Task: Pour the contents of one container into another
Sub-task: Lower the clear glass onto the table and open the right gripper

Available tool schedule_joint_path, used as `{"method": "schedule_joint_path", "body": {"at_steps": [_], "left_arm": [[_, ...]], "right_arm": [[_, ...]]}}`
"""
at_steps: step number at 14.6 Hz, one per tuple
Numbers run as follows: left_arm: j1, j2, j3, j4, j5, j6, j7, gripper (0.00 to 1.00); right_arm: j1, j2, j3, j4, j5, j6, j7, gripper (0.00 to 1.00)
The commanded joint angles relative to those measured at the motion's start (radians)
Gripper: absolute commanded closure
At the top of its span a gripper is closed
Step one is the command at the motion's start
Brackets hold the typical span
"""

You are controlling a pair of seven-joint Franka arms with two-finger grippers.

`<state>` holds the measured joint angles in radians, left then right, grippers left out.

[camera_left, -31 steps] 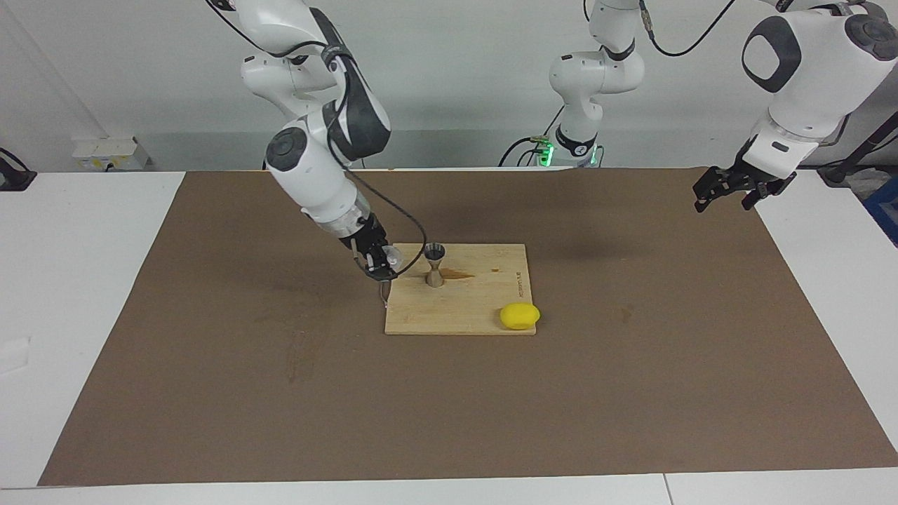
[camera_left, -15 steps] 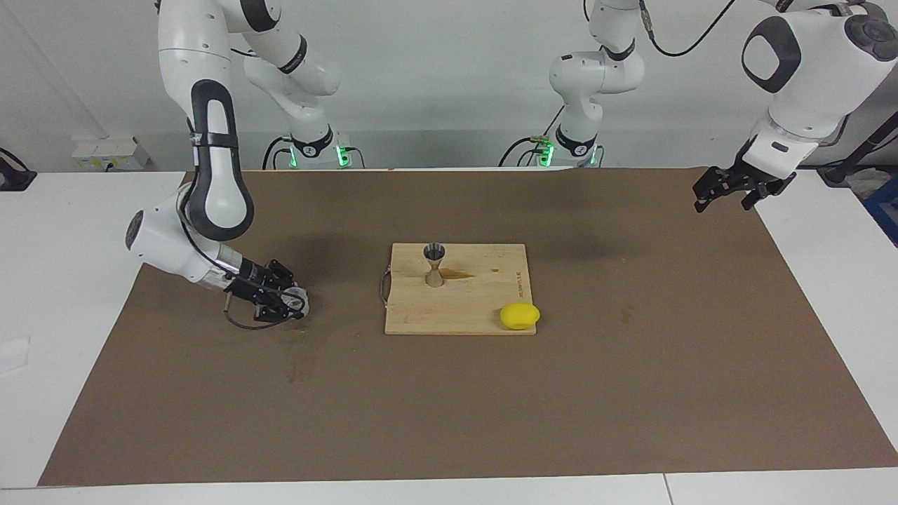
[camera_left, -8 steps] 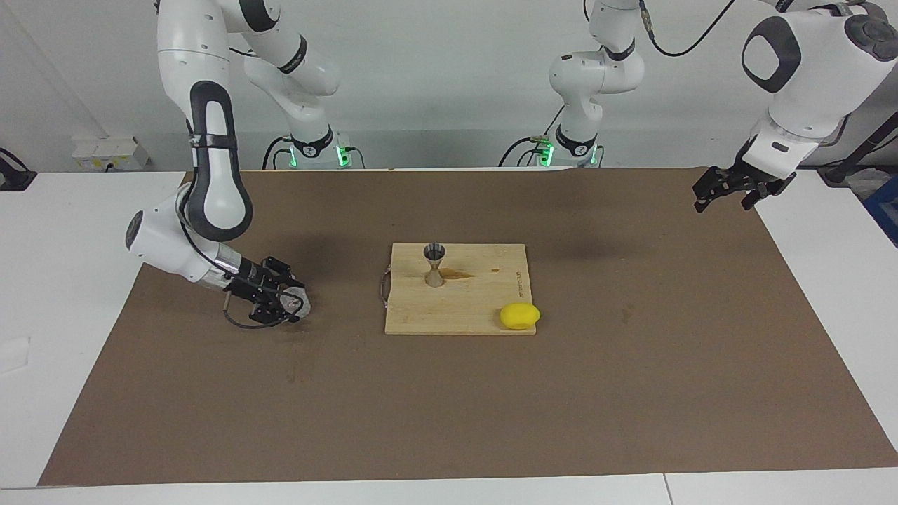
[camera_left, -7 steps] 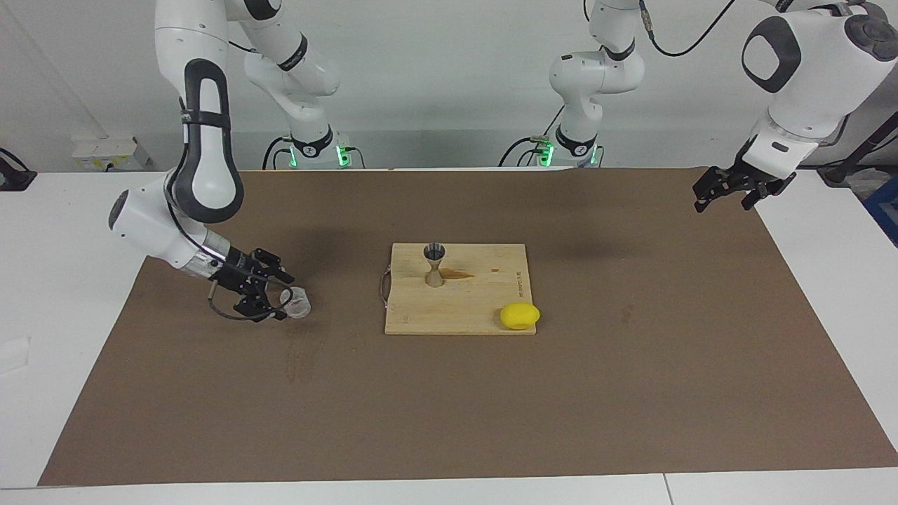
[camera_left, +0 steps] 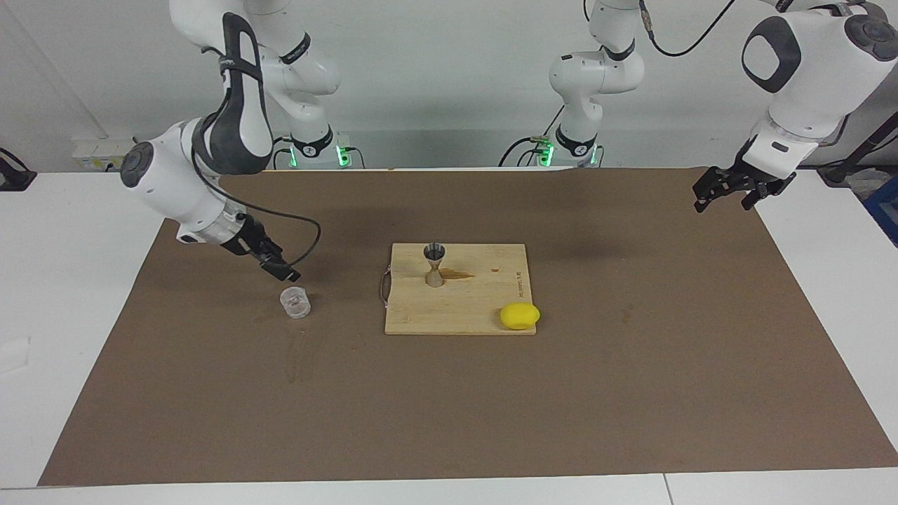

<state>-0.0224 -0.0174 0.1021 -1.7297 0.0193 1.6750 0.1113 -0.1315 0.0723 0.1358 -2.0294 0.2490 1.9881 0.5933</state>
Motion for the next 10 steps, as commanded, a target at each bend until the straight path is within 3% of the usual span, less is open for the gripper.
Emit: {"method": "schedule_joint_path", "body": {"at_steps": [1,4,10], "left_arm": [[-0.011,-0.027,0.007,-0.030,0.008,0.008,-0.016,0.00],[-0.011,-0.027,0.007,-0.031,0.008,0.012,-0.016,0.00],[-0.011,-0.027,0.007,-0.031,0.008,0.011,-0.016,0.00]], "right_arm": [[0.052,-0.077,0.005,-0.014,-0.118,-0.037,-0.139,0.00],[0.087,-0.111,0.008,0.070,-0.146,-0.129,-0.286,0.00],[0.089,-0.098,0.008,0.308,-0.243,-0.222,-0.336,0.00]]}}
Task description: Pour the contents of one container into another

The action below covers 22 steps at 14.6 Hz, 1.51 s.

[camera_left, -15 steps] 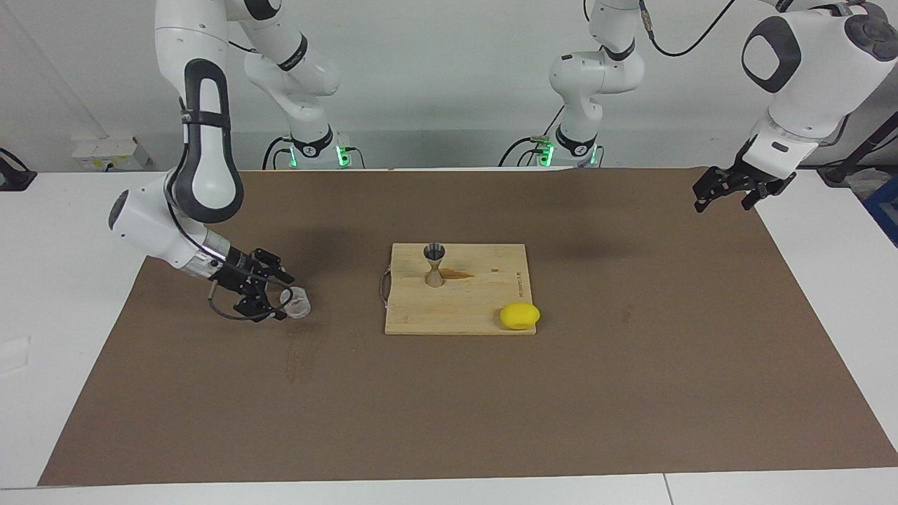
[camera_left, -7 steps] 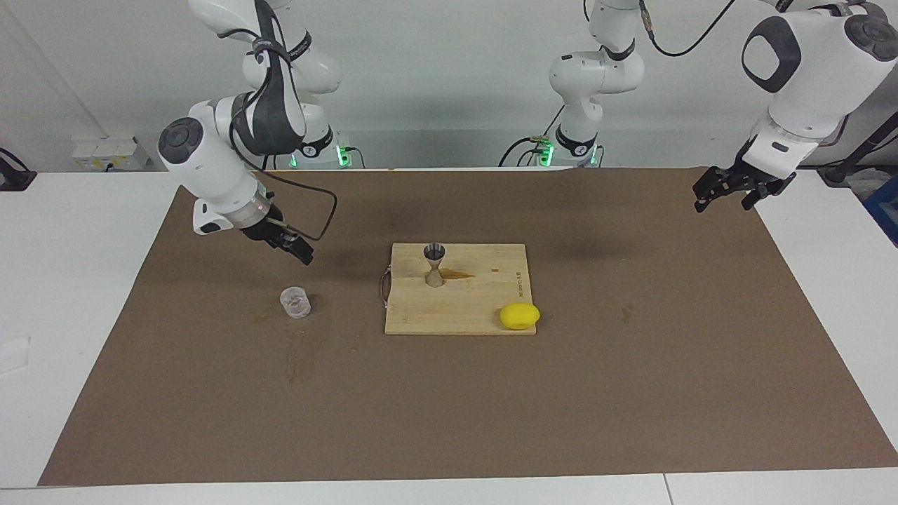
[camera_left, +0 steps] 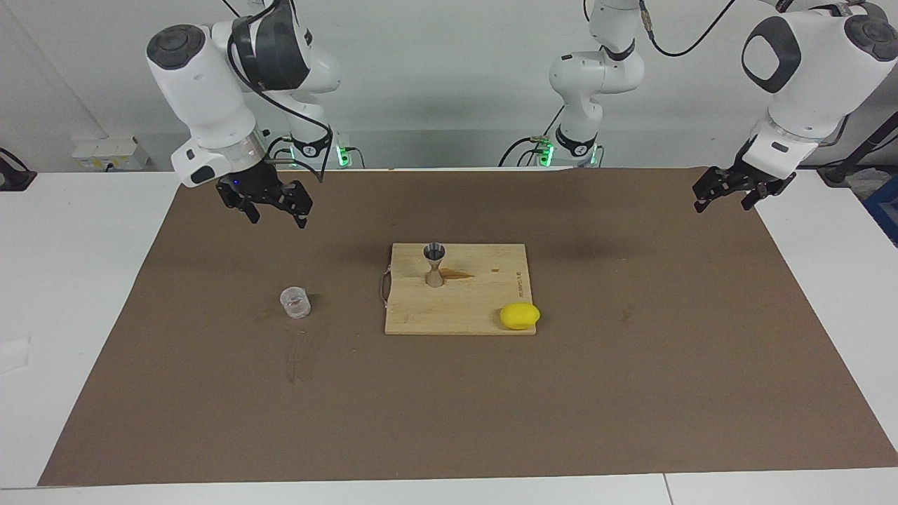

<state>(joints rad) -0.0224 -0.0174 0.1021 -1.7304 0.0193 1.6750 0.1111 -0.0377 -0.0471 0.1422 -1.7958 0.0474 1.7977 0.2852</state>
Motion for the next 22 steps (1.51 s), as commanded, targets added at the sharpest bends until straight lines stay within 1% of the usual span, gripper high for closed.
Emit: {"method": "schedule_joint_path", "body": {"at_steps": [1,2,4,7,9,11,13,22], "left_arm": [[-0.011,-0.027,0.007,-0.031,0.008,0.012,-0.016,0.00],[-0.011,-0.027,0.007,-0.031,0.008,0.012,-0.016,0.00],[-0.011,-0.027,0.007,-0.031,0.008,0.011,-0.016,0.00],[-0.011,-0.027,0.007,-0.029,0.008,0.012,-0.016,0.00],[-0.011,-0.027,0.007,-0.031,0.007,0.012,-0.016,0.00],[-0.011,-0.027,0.007,-0.031,0.008,0.012,-0.016,0.00],[-0.011,-0.027,0.007,-0.031,0.008,0.012,-0.016,0.00],[-0.013,-0.027,0.007,-0.031,0.008,0.019,-0.016,0.00]], "right_arm": [[-0.005,0.024,0.003,0.107,-0.078,-0.053,-0.037,0.00],[-0.004,0.027,0.003,0.131,-0.108,-0.084,-0.065,0.00],[-0.004,0.027,0.003,0.173,-0.118,-0.151,-0.099,0.00],[-0.007,0.026,0.007,0.173,-0.100,-0.192,-0.100,0.00],[-0.005,0.020,0.008,0.162,-0.084,-0.195,-0.087,0.00],[-0.017,0.018,0.007,0.161,-0.038,-0.216,-0.086,0.00],[-0.014,0.015,0.007,0.161,-0.038,-0.235,-0.092,0.00],[-0.022,0.015,0.003,0.159,-0.037,-0.231,-0.090,0.00]]}}
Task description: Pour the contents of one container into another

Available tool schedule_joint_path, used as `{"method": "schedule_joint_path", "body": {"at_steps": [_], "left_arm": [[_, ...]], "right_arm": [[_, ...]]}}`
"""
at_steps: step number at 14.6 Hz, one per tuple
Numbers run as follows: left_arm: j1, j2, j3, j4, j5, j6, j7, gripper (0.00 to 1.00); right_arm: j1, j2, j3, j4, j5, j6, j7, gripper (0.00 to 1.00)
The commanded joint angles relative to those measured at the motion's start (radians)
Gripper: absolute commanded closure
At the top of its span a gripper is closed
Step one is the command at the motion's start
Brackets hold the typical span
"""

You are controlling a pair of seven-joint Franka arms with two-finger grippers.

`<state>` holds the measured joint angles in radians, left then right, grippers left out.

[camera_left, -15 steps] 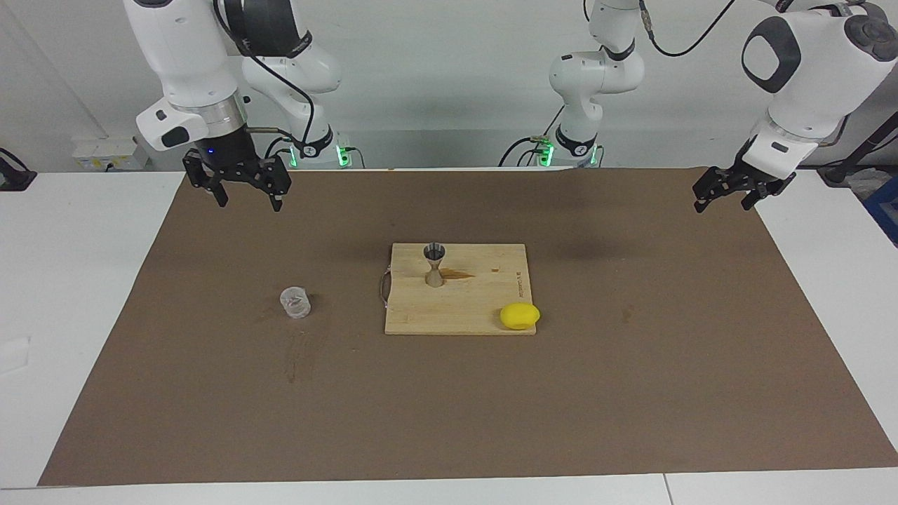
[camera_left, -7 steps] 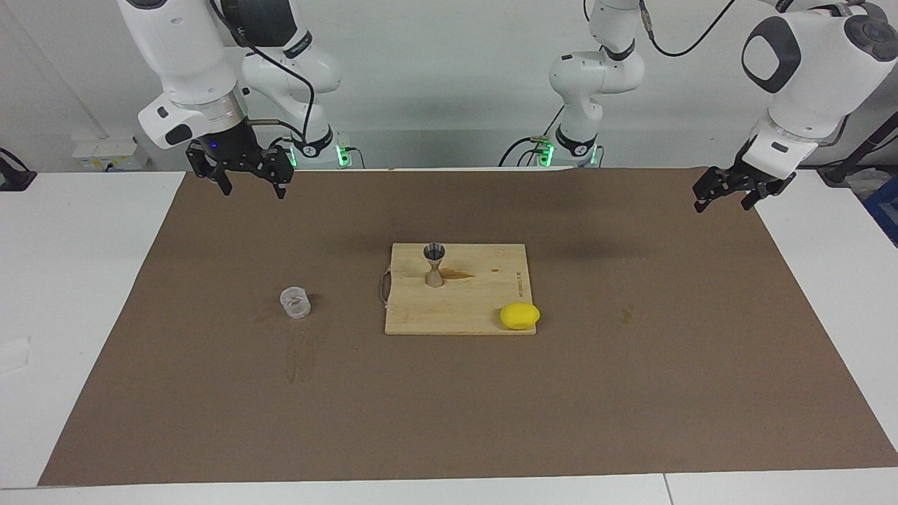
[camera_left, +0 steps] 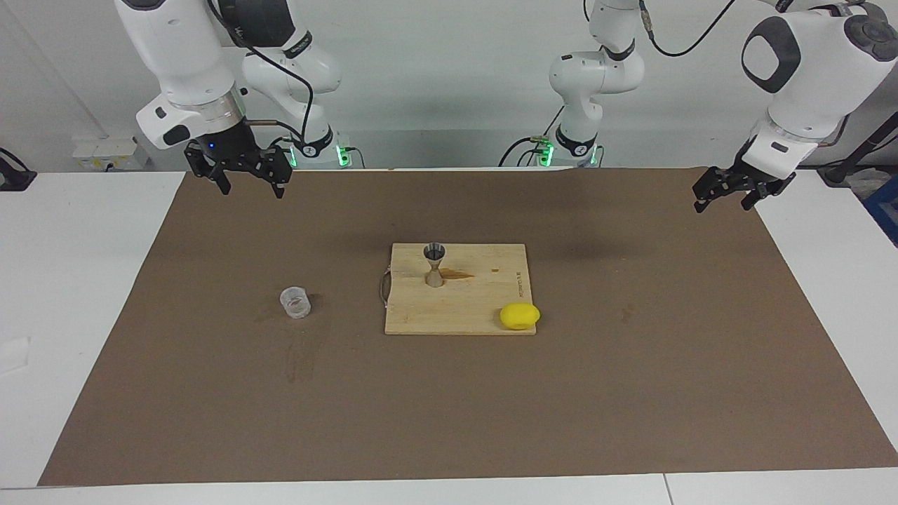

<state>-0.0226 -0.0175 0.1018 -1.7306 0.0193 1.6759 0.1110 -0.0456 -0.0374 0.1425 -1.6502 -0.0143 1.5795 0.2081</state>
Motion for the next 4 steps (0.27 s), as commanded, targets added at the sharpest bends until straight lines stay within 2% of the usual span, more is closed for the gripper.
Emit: {"method": "schedule_joint_path", "body": {"at_steps": [1,4], "left_arm": [[-0.013,-0.027,0.007,-0.030,0.008,0.018,-0.016,0.00],[-0.013,-0.027,0.007,-0.030,0.008,0.018,-0.016,0.00]], "right_arm": [[-0.014,0.004,0.003,0.007,0.024,-0.013,-0.016,0.00],[-0.014,0.002,0.002,0.003,0.024,-0.009,-0.021,0.00]]}}
